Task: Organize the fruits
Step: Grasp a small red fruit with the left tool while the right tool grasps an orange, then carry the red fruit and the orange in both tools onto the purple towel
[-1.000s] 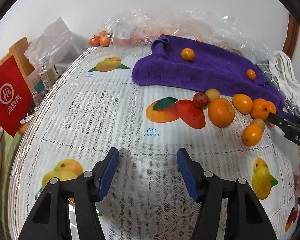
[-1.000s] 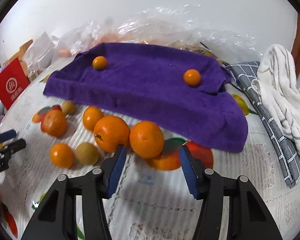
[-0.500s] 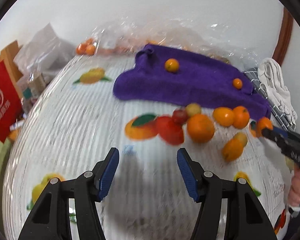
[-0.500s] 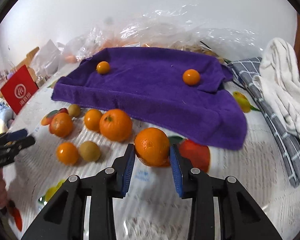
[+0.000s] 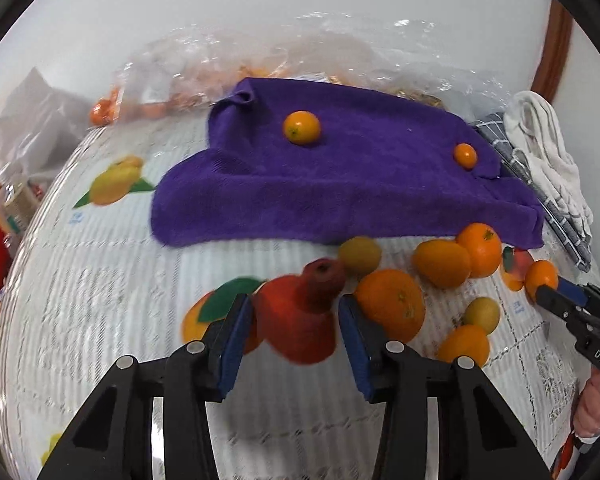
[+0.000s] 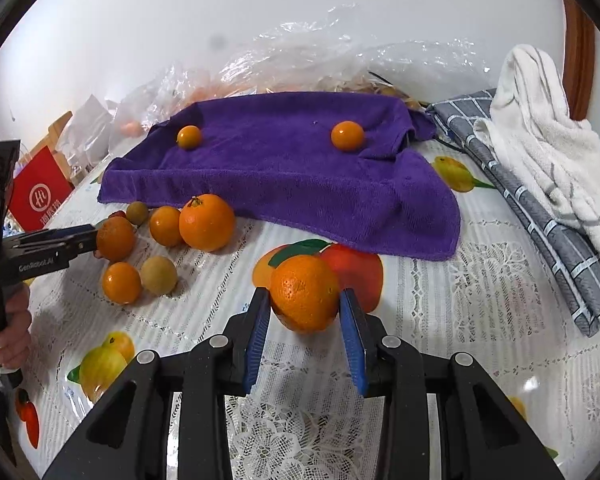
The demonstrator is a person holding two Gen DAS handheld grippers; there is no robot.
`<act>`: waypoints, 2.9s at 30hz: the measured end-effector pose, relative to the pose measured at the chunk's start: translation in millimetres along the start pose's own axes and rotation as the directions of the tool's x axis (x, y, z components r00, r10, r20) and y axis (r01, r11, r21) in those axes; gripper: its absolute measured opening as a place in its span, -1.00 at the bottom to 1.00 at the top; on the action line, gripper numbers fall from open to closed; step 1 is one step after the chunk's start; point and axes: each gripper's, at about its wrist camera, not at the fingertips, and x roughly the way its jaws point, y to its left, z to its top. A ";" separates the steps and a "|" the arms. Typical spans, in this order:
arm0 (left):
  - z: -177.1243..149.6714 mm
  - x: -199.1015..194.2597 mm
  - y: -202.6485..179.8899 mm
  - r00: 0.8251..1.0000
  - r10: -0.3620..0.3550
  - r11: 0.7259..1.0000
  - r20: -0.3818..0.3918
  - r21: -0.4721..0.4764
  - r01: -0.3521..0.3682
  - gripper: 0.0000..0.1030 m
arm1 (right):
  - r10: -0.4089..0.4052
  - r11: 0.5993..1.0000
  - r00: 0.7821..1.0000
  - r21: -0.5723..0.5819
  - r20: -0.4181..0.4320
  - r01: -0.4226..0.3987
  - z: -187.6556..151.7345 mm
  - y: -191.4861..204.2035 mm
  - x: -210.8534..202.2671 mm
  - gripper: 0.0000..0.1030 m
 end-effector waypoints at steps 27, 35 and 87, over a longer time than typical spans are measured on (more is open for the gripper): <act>6.3 -13.1 10.9 0.984 -0.075 0.991 0.161 -0.095 0.092 -0.56 | 0.032 0.999 0.999 -0.002 -0.008 -0.032 -1.1 1.5 2.9 -0.27; 7.8 -23.0 16.4 0.973 -0.077 0.986 0.220 -0.127 0.106 -0.56 | 0.115 0.986 0.993 0.119 -0.008 -0.113 -0.7 -20.2 2.4 -0.27; 18.0 -93.1 58.8 0.904 -0.008 0.958 0.427 -0.255 0.129 -0.56 | 0.082 0.990 0.980 0.095 0.180 -0.100 62.3 -28.3 -60.1 -0.27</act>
